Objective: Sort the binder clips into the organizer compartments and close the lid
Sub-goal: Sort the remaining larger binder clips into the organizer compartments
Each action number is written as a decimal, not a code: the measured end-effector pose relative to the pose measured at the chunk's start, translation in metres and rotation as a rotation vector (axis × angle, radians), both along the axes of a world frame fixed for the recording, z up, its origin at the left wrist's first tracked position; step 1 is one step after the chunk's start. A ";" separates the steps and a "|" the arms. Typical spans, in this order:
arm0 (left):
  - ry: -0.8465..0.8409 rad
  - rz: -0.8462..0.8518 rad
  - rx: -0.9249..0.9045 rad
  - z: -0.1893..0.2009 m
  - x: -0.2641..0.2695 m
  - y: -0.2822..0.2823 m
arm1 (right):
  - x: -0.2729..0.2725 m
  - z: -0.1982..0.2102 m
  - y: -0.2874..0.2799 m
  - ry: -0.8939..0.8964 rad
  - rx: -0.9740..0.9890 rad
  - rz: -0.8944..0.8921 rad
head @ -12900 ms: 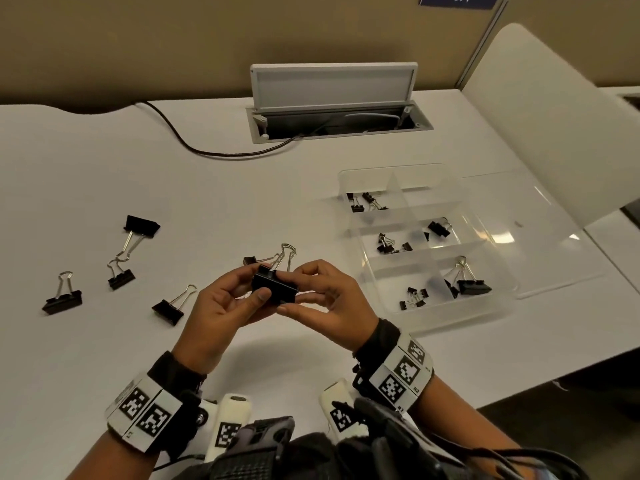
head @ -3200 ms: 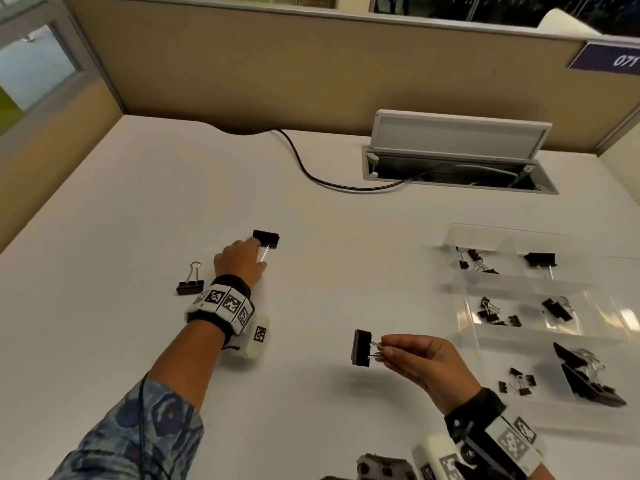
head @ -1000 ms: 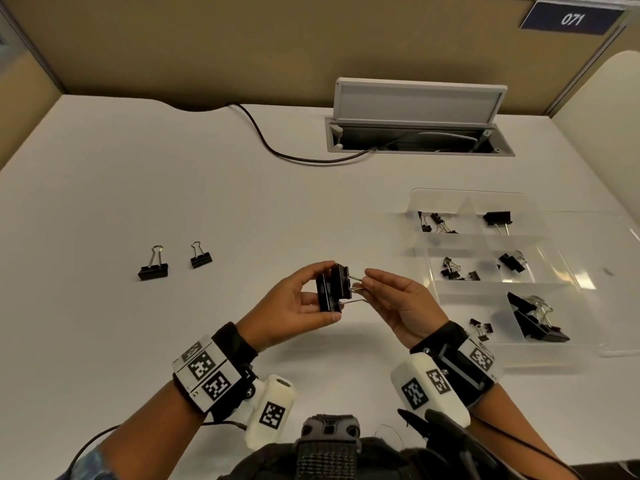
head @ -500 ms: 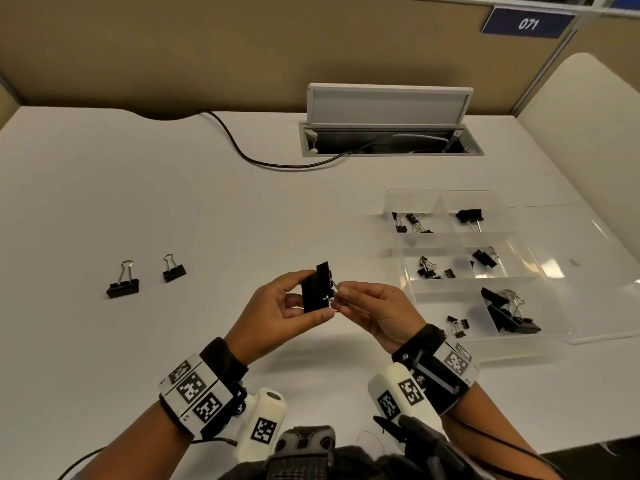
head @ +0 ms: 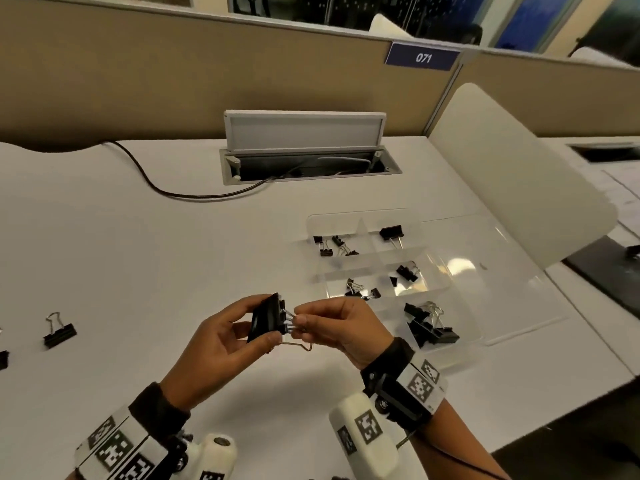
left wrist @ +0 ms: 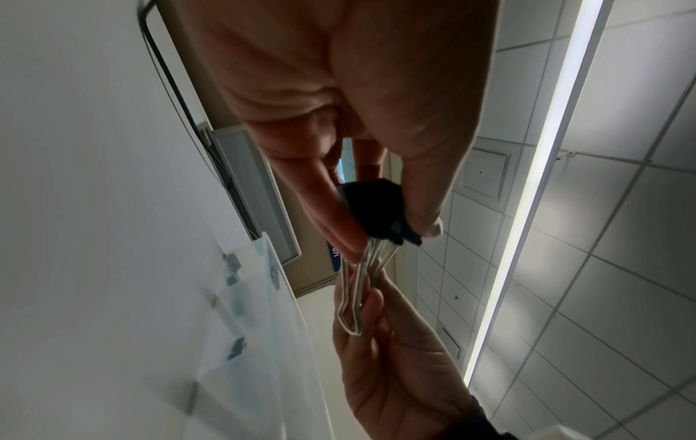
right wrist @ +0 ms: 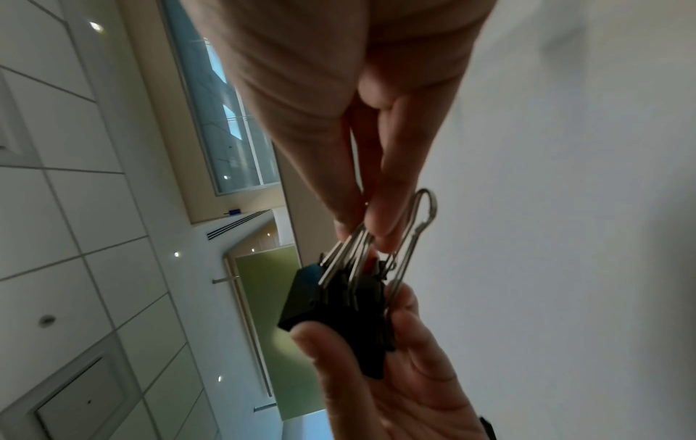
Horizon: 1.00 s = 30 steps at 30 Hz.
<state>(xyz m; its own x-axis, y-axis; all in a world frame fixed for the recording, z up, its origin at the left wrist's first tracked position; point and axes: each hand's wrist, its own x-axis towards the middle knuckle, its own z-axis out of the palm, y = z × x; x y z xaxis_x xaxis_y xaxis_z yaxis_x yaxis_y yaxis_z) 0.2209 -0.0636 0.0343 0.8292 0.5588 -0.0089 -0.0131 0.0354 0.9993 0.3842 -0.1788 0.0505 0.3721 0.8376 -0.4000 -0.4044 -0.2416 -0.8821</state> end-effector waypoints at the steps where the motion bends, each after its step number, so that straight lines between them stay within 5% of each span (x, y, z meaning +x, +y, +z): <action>1: -0.004 -0.005 0.005 0.001 0.006 -0.001 | 0.006 0.002 -0.002 -0.019 0.002 0.005; 5: -0.011 -0.012 0.000 0.000 0.031 -0.005 | 0.035 0.011 -0.010 -0.099 0.023 -0.001; 16: 0.087 0.009 -0.043 -0.017 0.067 -0.021 | 0.200 0.041 -0.022 -0.367 -0.104 -0.411; 22: 0.147 -0.006 -0.040 -0.031 0.081 -0.027 | 0.253 -0.005 0.015 -0.616 -0.394 -0.302; 26: 0.169 -0.019 -0.056 -0.034 0.084 -0.029 | 0.263 -0.030 0.034 -0.743 -0.534 -0.071; 30: 0.200 -0.017 -0.073 -0.038 0.085 -0.029 | 0.270 -0.026 0.043 -1.105 -0.615 0.122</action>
